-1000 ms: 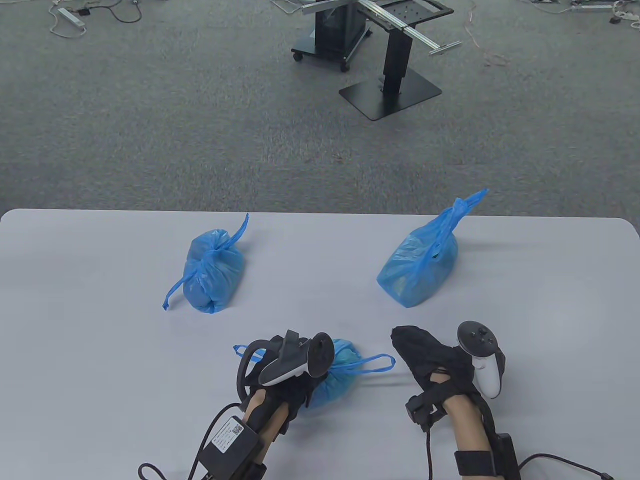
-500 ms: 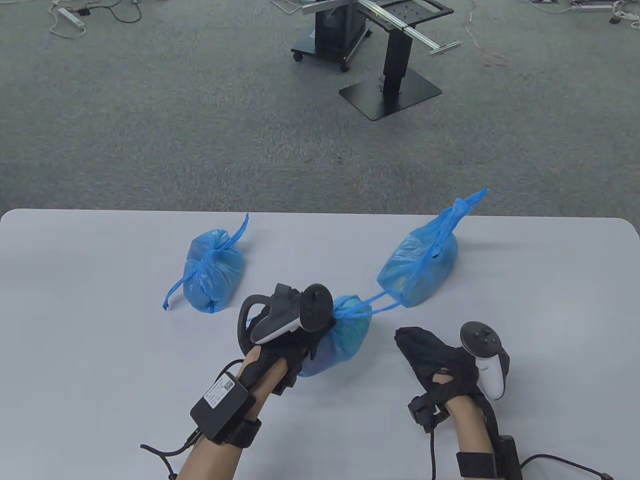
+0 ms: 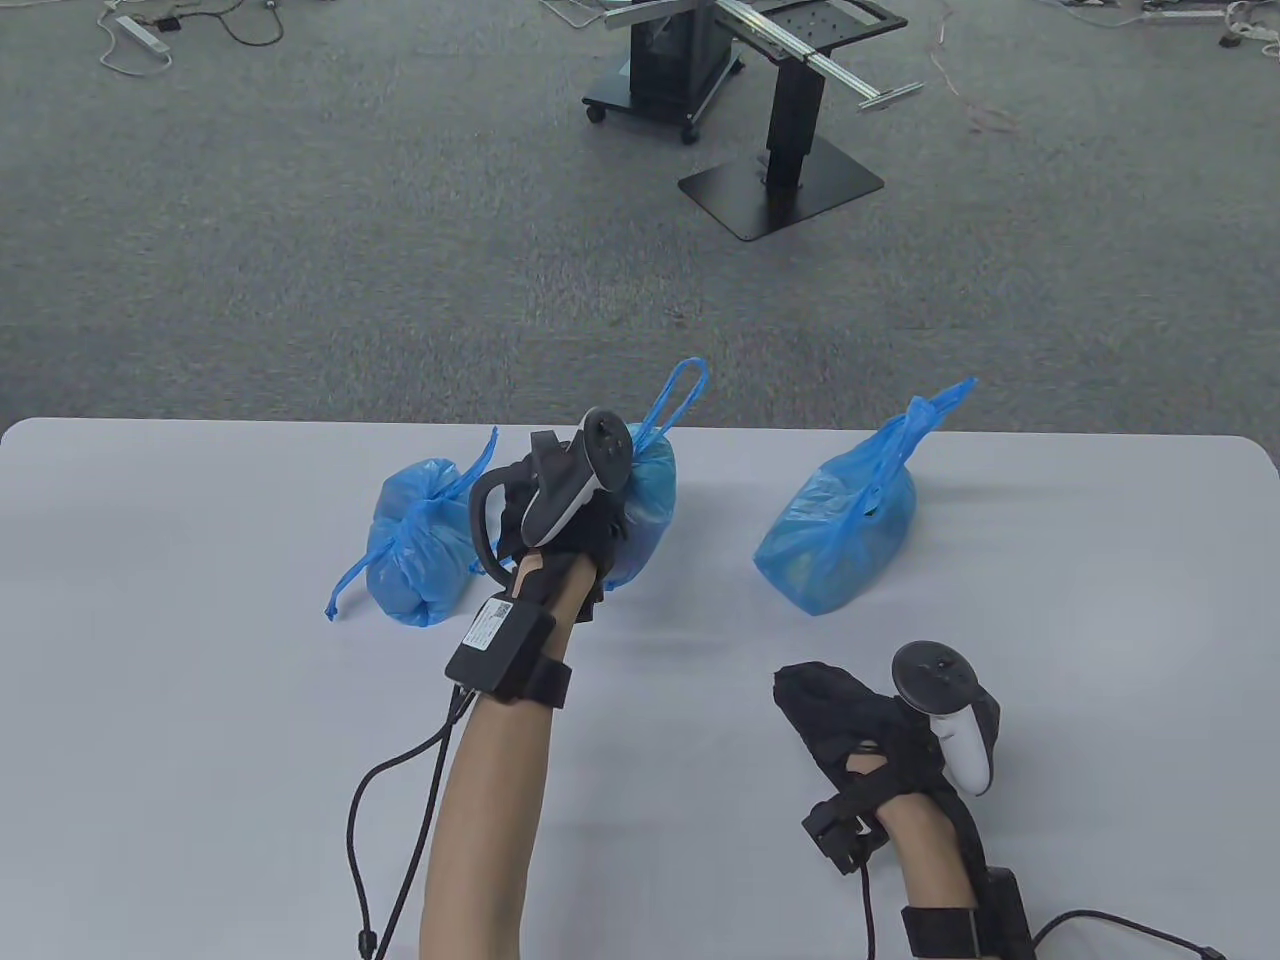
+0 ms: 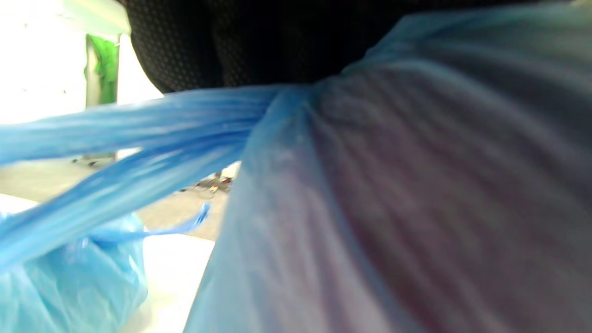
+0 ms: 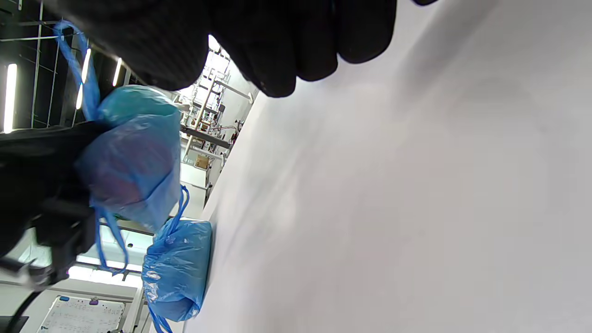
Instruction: Tie knot on plastic bag top
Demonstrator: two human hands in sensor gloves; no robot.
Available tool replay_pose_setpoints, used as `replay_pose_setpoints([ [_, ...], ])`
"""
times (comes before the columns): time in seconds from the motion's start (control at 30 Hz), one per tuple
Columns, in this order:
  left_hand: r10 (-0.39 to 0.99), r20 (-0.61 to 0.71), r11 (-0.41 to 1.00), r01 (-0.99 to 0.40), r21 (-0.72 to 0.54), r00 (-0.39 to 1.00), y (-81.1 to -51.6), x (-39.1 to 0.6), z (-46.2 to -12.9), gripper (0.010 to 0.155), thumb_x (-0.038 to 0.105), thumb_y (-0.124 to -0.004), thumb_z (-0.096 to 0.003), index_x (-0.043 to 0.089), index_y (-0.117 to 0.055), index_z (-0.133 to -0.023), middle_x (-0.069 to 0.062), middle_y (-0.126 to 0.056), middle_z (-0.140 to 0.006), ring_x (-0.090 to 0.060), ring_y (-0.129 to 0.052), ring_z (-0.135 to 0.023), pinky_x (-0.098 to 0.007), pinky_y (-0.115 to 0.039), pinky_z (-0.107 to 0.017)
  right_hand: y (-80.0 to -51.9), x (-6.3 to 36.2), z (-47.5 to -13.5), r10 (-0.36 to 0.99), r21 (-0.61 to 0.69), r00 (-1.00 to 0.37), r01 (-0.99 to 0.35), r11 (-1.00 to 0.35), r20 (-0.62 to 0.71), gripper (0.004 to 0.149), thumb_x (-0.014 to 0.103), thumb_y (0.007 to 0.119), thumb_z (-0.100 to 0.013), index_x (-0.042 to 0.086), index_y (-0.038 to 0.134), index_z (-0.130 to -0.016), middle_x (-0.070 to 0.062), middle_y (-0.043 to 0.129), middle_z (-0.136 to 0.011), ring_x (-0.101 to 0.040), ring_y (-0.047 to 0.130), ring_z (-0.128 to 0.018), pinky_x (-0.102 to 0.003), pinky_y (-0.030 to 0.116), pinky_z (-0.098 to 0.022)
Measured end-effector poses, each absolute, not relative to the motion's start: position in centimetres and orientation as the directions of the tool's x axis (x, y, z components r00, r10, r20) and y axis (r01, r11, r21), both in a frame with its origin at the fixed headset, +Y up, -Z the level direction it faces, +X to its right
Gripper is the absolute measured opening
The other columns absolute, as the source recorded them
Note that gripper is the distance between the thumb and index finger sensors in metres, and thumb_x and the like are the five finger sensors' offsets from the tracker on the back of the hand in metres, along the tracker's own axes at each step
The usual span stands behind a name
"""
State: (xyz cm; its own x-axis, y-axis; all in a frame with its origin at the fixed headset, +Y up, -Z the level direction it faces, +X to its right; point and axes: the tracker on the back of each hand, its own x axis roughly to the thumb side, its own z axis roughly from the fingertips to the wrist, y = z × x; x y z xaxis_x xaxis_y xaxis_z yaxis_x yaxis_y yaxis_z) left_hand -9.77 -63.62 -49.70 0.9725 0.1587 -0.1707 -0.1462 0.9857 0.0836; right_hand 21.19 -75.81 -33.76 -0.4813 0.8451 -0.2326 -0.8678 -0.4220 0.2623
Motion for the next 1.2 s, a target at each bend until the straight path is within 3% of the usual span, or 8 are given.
replay_pose_setpoints([
  [0.23,0.106,-0.22,0.994,-0.097,0.052,0.97,-69.3,-8.4,-53.4,0.05,0.058,-0.086,-0.0471,0.025,-0.099,-0.082,0.002,-0.103,-0.073,-0.019,-0.107,-0.064,-0.048,-0.082,-0.063,-76.2,21.3,-33.8,0.826,0.273,-0.502,-0.857,-0.437,-0.255,0.061,0.05,0.077,-0.048,0.015,0.072,-0.098,-0.009,0.06,-0.11,-0.043,0.055,-0.1,-0.064,0.036,-0.079],
  [0.4,0.063,-0.226,0.998,-0.055,0.04,0.972,-70.9,-6.8,-54.2,0.051,0.062,-0.084,-0.0467,0.026,-0.1,-0.078,0.003,-0.104,-0.071,-0.019,-0.108,-0.063,-0.048,-0.083,-0.062,-76.3,21.4,-33.8,0.822,0.276,-0.502,-0.857,-0.434,-0.267,0.061,0.05,0.077,-0.048,0.015,0.072,-0.098,-0.009,0.061,-0.11,-0.043,0.055,-0.1,-0.064,0.036,-0.079],
  [0.6,0.002,-0.252,1.0,-0.003,0.0,0.968,-71.5,-5.5,-54.6,0.054,0.067,-0.08,-0.0465,0.027,-0.1,-0.077,0.004,-0.105,-0.07,-0.018,-0.108,-0.063,-0.047,-0.083,-0.062,-76.2,21.3,-33.7,0.815,0.281,-0.508,-0.855,-0.437,-0.279,0.061,0.05,0.077,-0.048,0.015,0.072,-0.098,-0.009,0.061,-0.11,-0.043,0.055,-0.1,-0.064,0.036,-0.079],
  [0.87,0.062,-0.231,0.998,-0.059,0.022,0.971,-71.2,-5.7,-54.0,0.06,0.07,-0.078,-0.0451,0.027,-0.098,-0.082,0.003,-0.102,-0.076,-0.02,-0.106,-0.068,-0.049,-0.08,-0.064,-76.2,21.3,-33.7,0.813,0.287,-0.511,-0.853,-0.437,-0.279,0.061,0.05,0.077,-0.048,0.015,0.072,-0.098,-0.009,0.061,-0.11,-0.043,0.055,-0.1,-0.064,0.036,-0.079],
  [1.2,0.128,-0.207,0.987,-0.105,0.12,0.97,-68.1,-9.8,-50.5,0.062,0.067,-0.076,-0.046,0.028,-0.09,-0.092,0.003,-0.097,-0.087,-0.024,-0.103,-0.076,-0.051,-0.077,-0.067,-75.7,19.9,-33.4,0.8,0.306,-0.557,-0.819,-0.485,-0.222,0.061,0.05,0.077,-0.048,0.015,0.073,-0.098,-0.009,0.062,-0.109,-0.043,0.057,-0.099,-0.064,0.038,-0.079],
])
